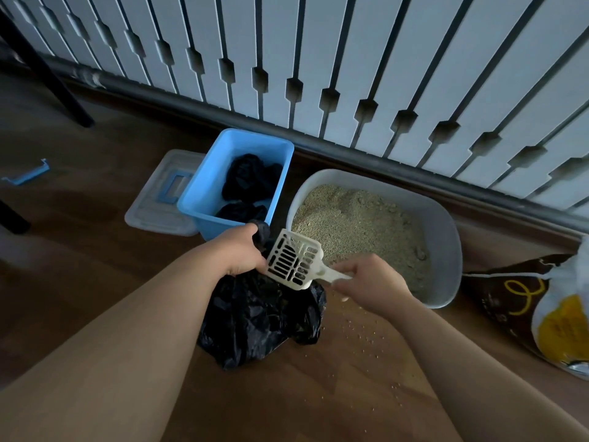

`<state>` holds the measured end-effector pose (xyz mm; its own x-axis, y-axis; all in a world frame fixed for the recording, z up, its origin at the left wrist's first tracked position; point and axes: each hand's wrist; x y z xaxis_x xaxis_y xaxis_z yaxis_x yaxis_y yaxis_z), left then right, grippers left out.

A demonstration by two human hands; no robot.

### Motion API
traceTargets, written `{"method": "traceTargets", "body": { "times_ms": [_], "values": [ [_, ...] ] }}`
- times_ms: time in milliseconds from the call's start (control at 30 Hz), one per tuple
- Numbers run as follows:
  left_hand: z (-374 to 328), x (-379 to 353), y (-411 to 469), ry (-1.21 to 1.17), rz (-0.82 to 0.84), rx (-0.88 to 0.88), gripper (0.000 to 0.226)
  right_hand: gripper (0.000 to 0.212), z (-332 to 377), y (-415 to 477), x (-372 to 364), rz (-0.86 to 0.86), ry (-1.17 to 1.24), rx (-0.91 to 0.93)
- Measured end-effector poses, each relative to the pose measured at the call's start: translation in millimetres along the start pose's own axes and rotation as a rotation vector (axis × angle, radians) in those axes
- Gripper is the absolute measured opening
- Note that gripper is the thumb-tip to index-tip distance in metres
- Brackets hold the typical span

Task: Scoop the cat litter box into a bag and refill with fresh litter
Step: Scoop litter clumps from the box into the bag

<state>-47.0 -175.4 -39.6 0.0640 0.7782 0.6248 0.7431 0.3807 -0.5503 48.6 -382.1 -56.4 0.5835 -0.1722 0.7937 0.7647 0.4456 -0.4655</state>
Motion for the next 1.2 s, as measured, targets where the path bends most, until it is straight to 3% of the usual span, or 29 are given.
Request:
{"method": "traceTargets", "body": {
  "times_ms": [100, 200, 300, 467, 567, 633, 733, 933, 1000, 1067, 1200],
  "values": [
    [-8, -5, 8, 0.004, -0.026, -0.026, 0.072, 0.021, -19, 1, 20, 0.058, 0.316, -0.124],
    [-12, -12, 16, 0.018, -0.03, -0.045, 0.05, 0.015, -31, 9, 36, -0.071, 0.487, -0.23],
    [-18, -18, 25, 0.045, -0.03, -0.067, 0.059, 0.014, -36, 24, 44, -0.153, 0.447, -0.314],
    [-26, -28, 46, 0.1, 0.013, -0.06, 0.065, 0.013, -35, 60, 48, -0.063, 0.162, -0.271],
    [-28, -34, 57, 0.121, 0.03, -0.068, 0.068, 0.029, -21, 74, 53, -0.041, -0.126, -0.264],
    [-28, -36, 64, 0.099, 0.036, -0.067, 0.072, 0.037, -11, 85, 56, -0.049, -0.15, -0.271],
    [-25, -40, 77, 0.098, 0.022, -0.06, 0.074, 0.038, 7, 102, 55, -0.064, -0.047, -0.364],
    [-19, -51, 105, 0.118, -0.006, -0.017, 0.063, 0.02, 29, 136, 49, 0.004, -0.093, -0.288],
    [-21, -52, 111, 0.122, 0.015, -0.026, 0.062, 0.018, 32, 140, 42, -0.029, 0.039, -0.315],
    [-22, -53, 115, 0.134, 0.049, -0.036, 0.064, 0.018, 29, 152, 25, -0.131, 0.354, -0.394],
    [-23, -56, 121, 0.13, 0.105, -0.038, 0.062, 0.032, 25, 171, -2, -0.197, 0.328, -0.402]
  ]
}}
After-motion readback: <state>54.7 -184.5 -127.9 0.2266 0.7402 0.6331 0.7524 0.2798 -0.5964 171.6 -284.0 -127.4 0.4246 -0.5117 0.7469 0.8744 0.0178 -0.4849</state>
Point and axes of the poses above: each hand's wrist, its own y-axis towards the middle knuckle, its own x-axis out of the back of the hand, z = x × y, and after that the axes turned 6 degrees about -x, right-handed
